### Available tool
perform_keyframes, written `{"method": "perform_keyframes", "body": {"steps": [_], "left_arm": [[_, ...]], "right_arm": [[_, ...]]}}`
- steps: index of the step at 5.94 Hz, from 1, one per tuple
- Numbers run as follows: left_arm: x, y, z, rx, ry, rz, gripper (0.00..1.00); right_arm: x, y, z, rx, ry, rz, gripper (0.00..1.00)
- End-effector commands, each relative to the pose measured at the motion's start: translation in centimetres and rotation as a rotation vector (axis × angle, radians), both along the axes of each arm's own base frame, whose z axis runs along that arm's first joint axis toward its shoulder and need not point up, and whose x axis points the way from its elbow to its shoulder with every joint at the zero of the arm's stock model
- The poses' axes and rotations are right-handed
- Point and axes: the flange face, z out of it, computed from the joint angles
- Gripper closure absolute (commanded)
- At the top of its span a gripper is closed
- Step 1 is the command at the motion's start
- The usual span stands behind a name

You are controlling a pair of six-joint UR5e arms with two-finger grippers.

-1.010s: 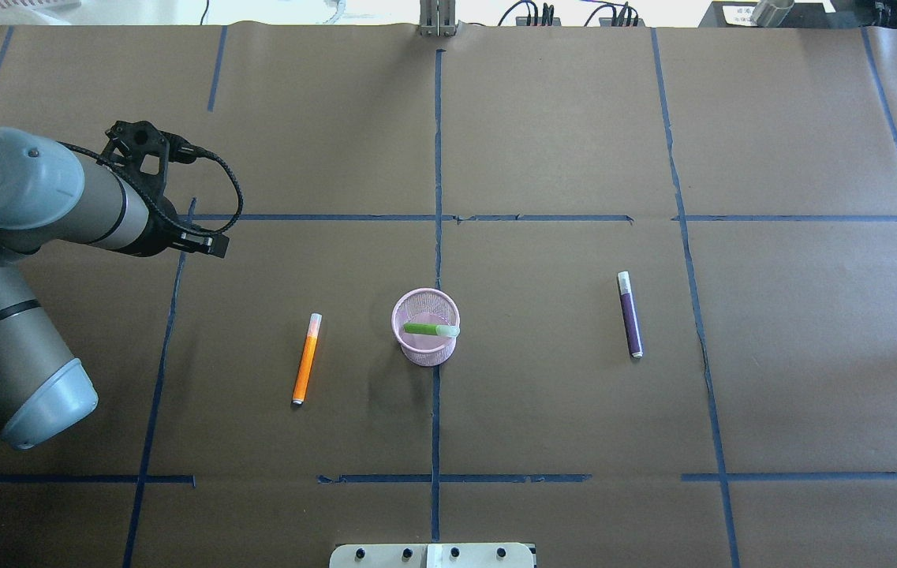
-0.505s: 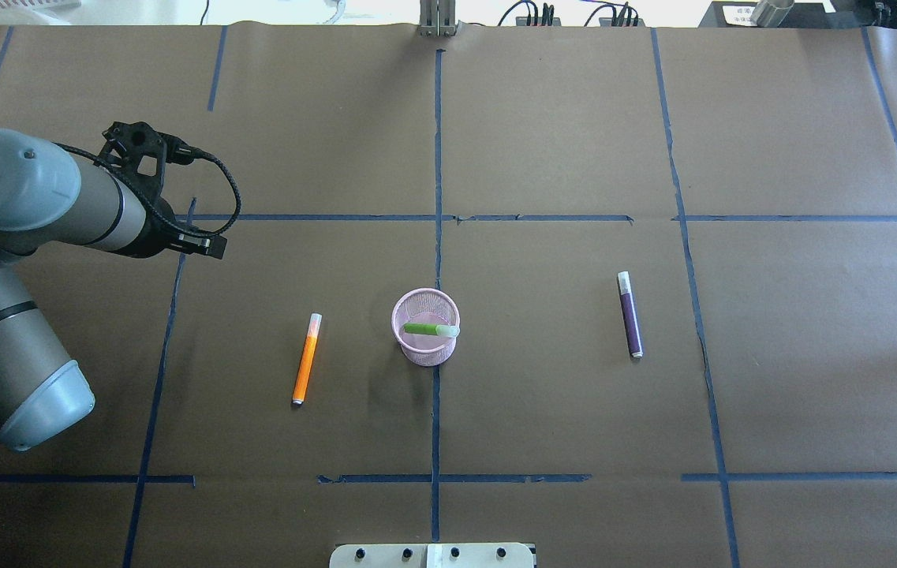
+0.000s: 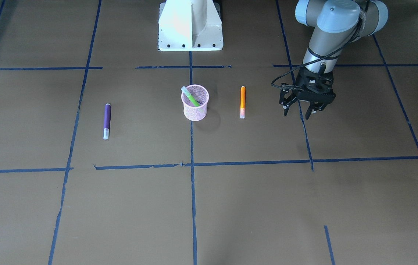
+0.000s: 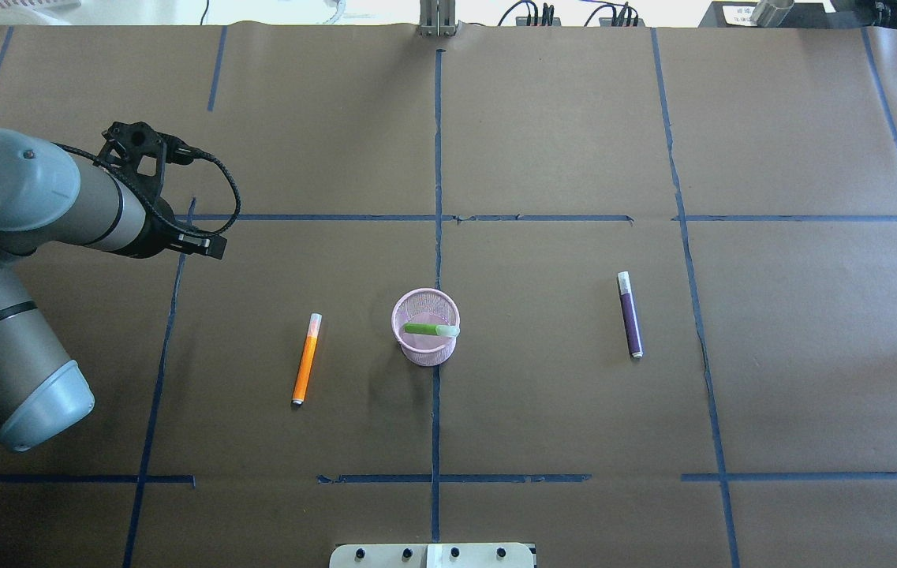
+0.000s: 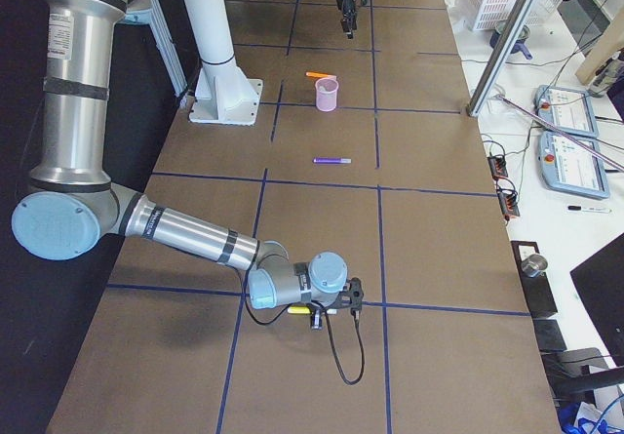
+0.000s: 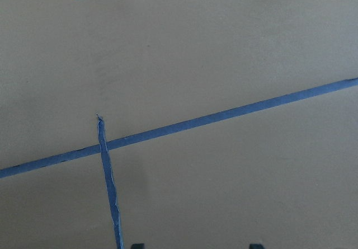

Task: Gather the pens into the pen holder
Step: 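Carry the yellow highlighter to the cup with the right gripper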

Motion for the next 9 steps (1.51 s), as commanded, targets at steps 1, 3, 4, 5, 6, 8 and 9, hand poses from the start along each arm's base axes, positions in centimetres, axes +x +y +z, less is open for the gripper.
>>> {"method": "perform_keyframes", "body": {"steps": [1,3,4,5,6,8,9], "left_arm": [[0.0,0.0,-0.2,0.003,0.003,0.000,0.30],[0.0,0.0,-0.2,0.001,0.003,-0.003,0.30],[0.1,0.0,-0.2,-0.002,0.005,-0.005,0.29],[0.1,0.0,-0.1,-0.003,0.004,-0.005,0.29],[0.2,0.0,0.0,-0.004,0.002,-0.003,0.29],[0.3,0.1,-0.1,-0.002,0.006,0.000,0.28],[0.3,0.1,-0.1,-0.002,0.006,0.000,0.28]], "right_arm": [[-1.0,-1.5,-12.1,0.176,-0.058,0.054,1.00],[-12.7,-4.8,-26.9,0.293,-0.098,0.093,1.00],[-19.7,-3.8,-34.7,0.344,-0.144,0.161,1.00],[-26.2,-3.3,-43.0,0.344,-0.257,0.249,1.00],[-32.7,-0.8,-49.7,0.349,-0.353,0.345,1.00],[-42.3,6.3,-57.6,0.456,-0.438,0.543,1.00],[-43.9,8.5,-59.4,0.470,-0.462,0.644,1.00]]}}
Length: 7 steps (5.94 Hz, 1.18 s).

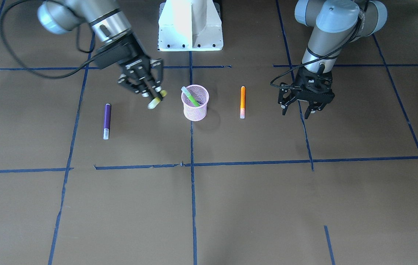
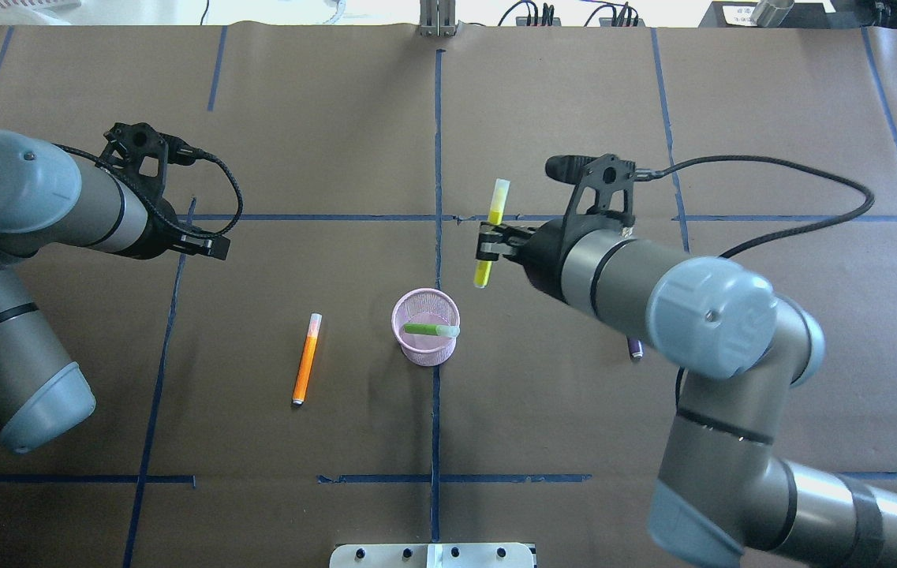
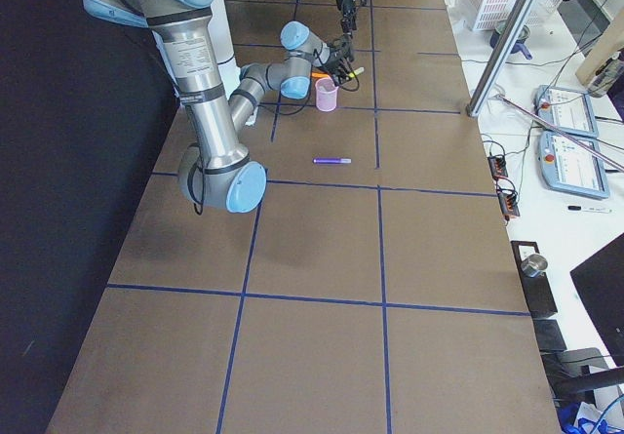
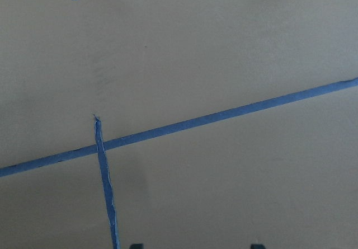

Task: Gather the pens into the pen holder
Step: 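Carry the yellow highlighter to the cup with the right gripper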

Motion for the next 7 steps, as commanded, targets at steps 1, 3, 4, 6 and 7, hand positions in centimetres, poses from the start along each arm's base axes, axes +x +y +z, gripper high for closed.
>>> {"method": "perform_keyframes", "body": {"steps": [1,3,4,6,7], "left_arm": [[0.1,0.0,-0.1,0.002,0.003,0.002,0.28],[0.1,0.0,-0.1,0.003,0.002,0.001,0.27],[0.2,0.0,0.0,0.003,0.002,0.002,0.27],[0.3,0.0,-0.3,0.004,0.007,0.000,0.26],[0.3,0.0,-0.3,0.004,0.007,0.000,0.26]], "right_arm": [[-4.8,5.8,-1.8,0.031,-0.028,0.170,1.00],[-9.3,7.8,0.6,0.060,0.053,0.257,0.99],[-9.6,7.7,0.3,0.063,0.053,0.264,0.99],[-12.0,7.2,-0.3,0.072,0.074,0.301,0.97],[-12.6,7.1,0.2,0.074,0.090,0.298,0.55]]}}
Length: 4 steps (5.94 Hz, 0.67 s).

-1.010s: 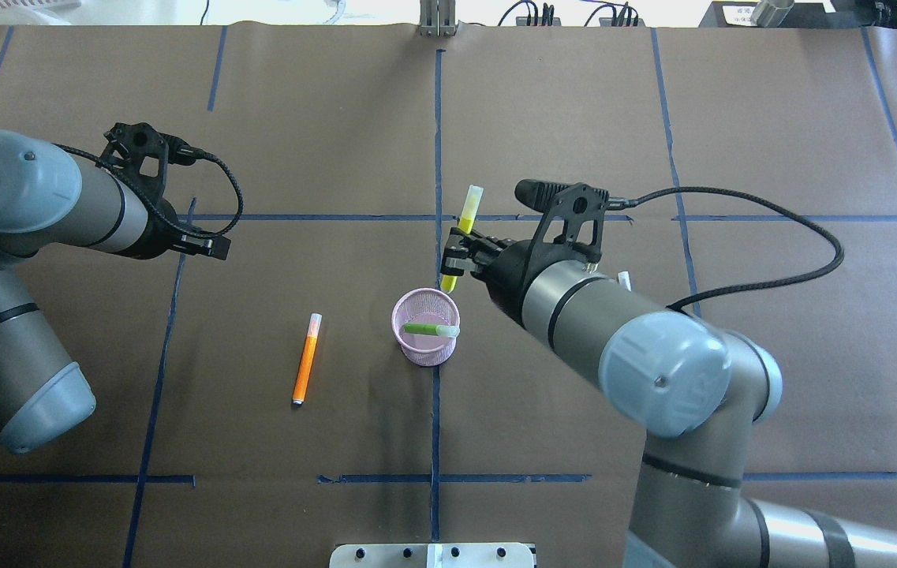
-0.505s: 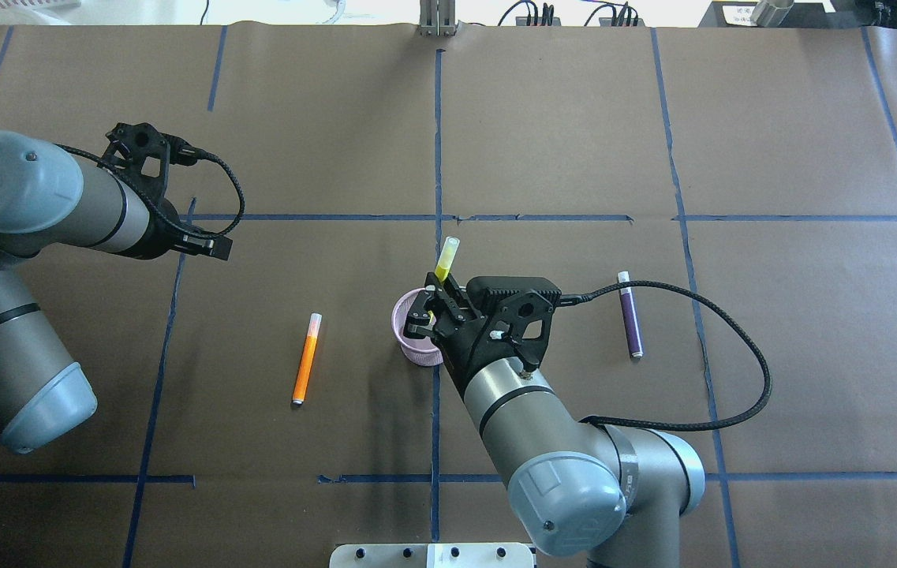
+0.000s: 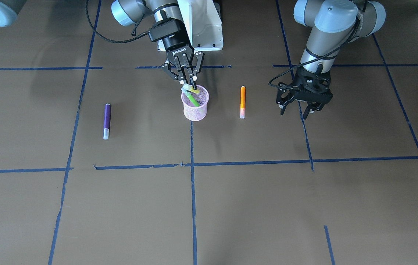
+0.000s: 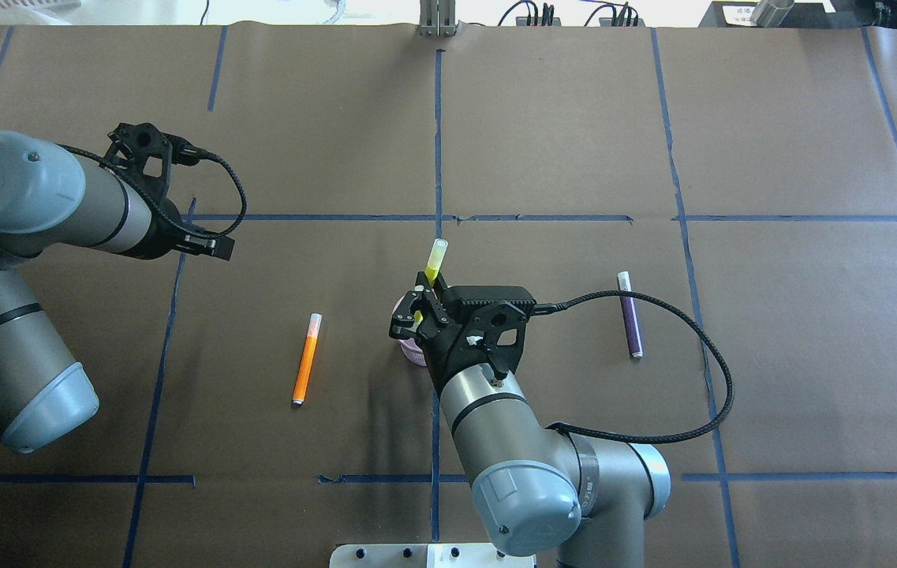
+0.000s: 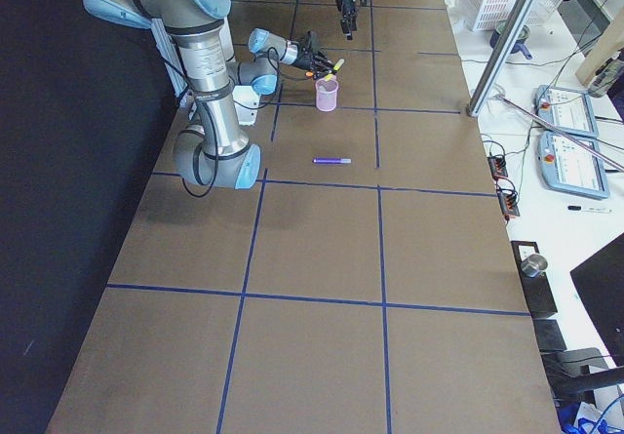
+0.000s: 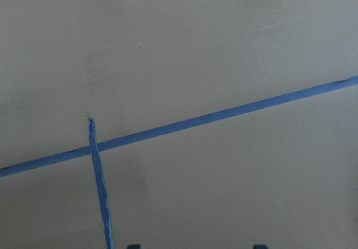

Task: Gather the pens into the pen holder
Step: 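Carry the yellow highlighter to the cup with the right gripper, then release the yellow highlighter into the cup while the left gripper reaches for the orange highlighter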

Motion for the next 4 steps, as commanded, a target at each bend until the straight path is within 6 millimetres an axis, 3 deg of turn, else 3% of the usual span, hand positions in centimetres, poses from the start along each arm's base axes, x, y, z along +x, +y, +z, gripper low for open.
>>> {"method": "perform_keyframes", "body": {"steps": [1,2,3,4], "left_arm": [[0.2,-0.1,0.2,-0.004,-0.004,0.001,0.26],[0.3,-0.1,0.0,-0.002,-0.001,0.003,0.26],[0.6,-0.1,-0.6,-0.007,0.003,0.004,0.26],[2.2,0.4,-1.4,-0.126,0.071,0.030,0.27]], "right_arm": [[-0.8,-0.1,0.2,0.000,0.015,0.002,0.17],[-0.7,-0.2,0.1,0.006,0.021,-0.003,0.02],[1.2,-0.1,-3.4,0.010,-0.065,-0.012,0.02],[2.8,-1.2,-4.6,-0.011,-0.112,-0.087,0.01]]}}
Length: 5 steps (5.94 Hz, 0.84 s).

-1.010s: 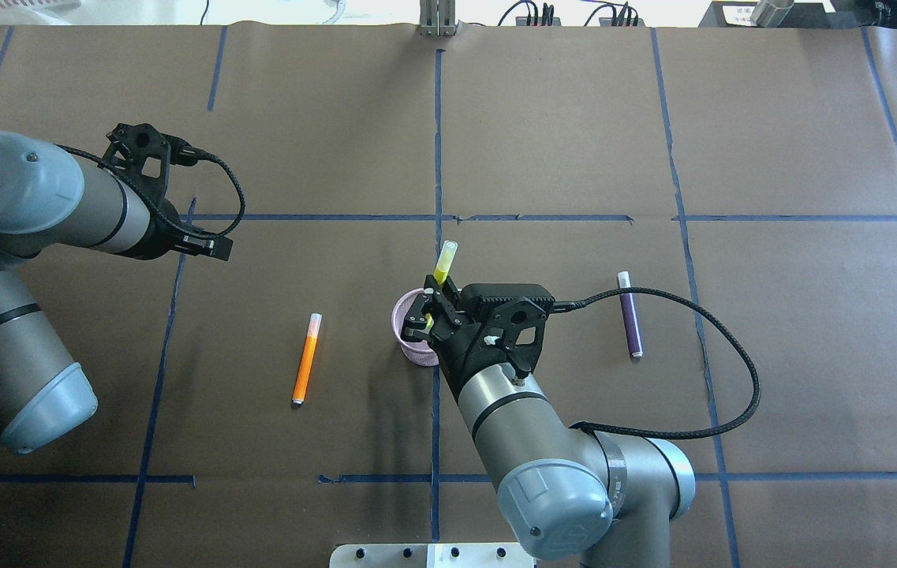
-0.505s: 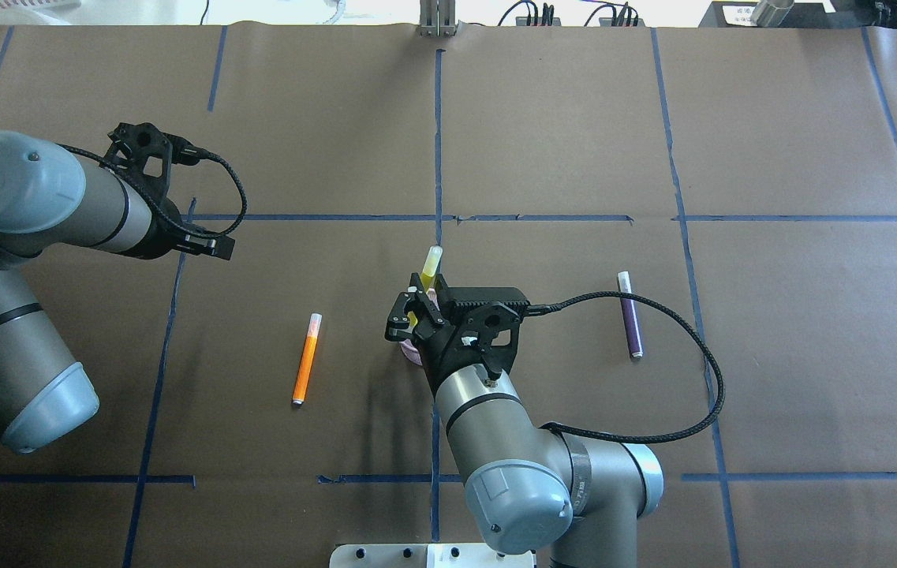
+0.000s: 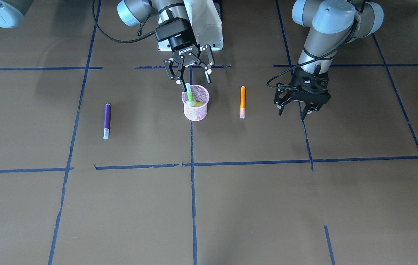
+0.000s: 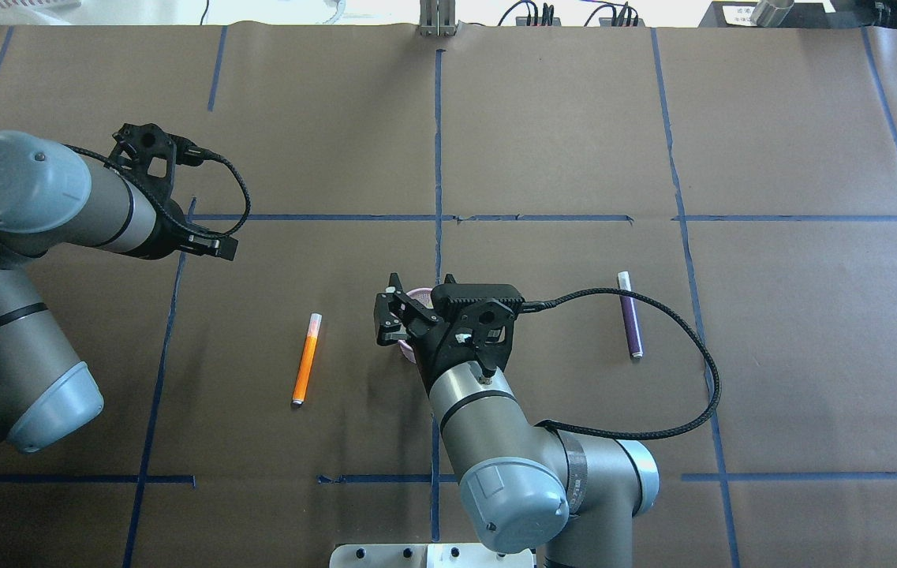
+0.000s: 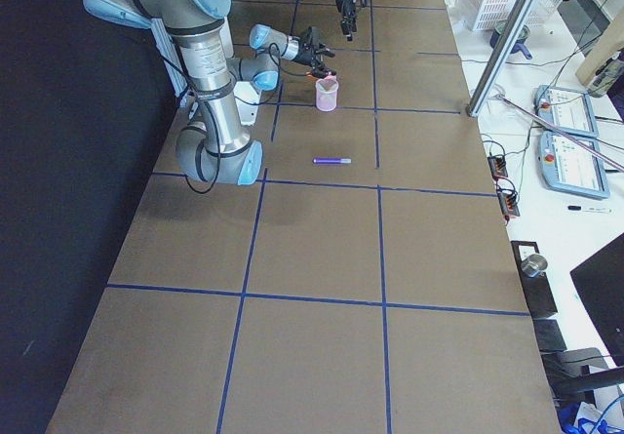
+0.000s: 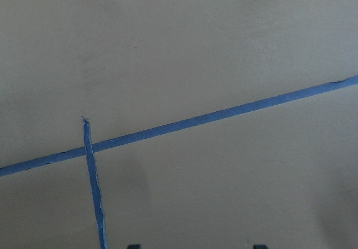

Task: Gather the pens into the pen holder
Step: 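Release the yellow highlighter into the cup while the left gripper reaches for the orange highlighter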

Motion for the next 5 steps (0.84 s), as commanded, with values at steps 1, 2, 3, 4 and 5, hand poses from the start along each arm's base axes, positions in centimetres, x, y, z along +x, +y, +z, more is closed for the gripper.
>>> {"method": "perform_keyframes", "body": {"steps": [1,2,3,4,5], "left_arm": [[3.4,0.0,-2.7,-0.225,0.086,0.059,0.26],[5.1,-0.5,-3.8,-0.322,0.057,0.086,0.26],[8.1,1.6,-2.9,-0.348,0.027,0.142,0.26],[11.1,2.6,-2.1,-0.363,0.005,0.178,0.27],[12.8,3.7,-1.1,-0.375,-0.020,0.200,0.28]], "right_arm": [[2.9,-2.0,-0.7,-0.031,-0.052,-0.103,0.01],[4.6,-3.9,1.7,-0.078,-0.042,-0.179,0.01],[7.0,-6.1,4.7,-0.145,-0.033,-0.260,0.01],[9.8,-8.6,7.6,-0.218,-0.012,-0.365,0.01],[13.6,-11.9,9.3,-0.289,-0.019,-0.447,0.01]]}}
